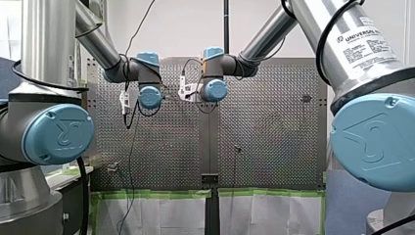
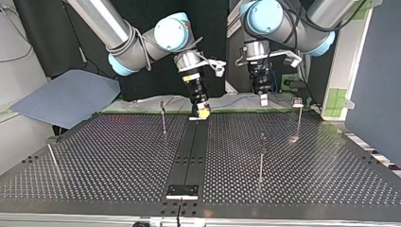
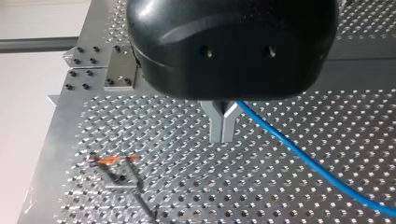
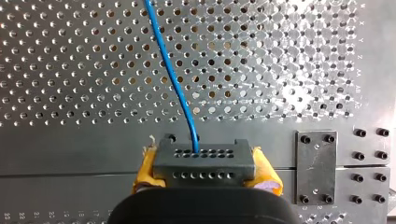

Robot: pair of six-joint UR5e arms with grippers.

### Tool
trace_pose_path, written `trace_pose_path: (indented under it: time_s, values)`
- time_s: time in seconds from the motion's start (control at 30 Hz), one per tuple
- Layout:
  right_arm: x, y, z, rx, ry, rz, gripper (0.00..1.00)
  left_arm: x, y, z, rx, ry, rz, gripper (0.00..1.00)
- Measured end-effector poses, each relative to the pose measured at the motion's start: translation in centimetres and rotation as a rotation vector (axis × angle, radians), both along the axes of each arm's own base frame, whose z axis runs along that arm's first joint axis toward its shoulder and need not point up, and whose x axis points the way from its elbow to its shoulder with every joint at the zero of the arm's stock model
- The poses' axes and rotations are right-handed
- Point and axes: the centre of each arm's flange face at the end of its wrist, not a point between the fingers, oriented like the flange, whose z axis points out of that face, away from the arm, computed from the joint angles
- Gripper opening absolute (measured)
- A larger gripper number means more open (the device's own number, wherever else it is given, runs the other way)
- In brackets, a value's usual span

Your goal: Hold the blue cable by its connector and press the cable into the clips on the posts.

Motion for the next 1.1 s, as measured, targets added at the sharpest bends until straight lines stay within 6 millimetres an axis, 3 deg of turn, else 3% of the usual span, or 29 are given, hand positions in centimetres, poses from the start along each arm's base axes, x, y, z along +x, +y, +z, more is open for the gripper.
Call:
trace_pose_path:
  time_s: [0.4,0.63,1.1]
  values:
    - [-0.1,-1.8,1.2,0.013,-0.05,-0.037,0.0,2.4,0.5,2.9,0.004,0.01,0.024,0.0]
    - [0.9,-3.0,0.4,0.037,-0.03,-0.03,0.0,3.1,1.0,3.5,0.003,0.004,0.036,0.0]
    - [2.3,-4.6,4.2,0.053,-0.114,0.005,0.0,4.3,1.1,5.2,-0.004,-0.005,0.029,0.0]
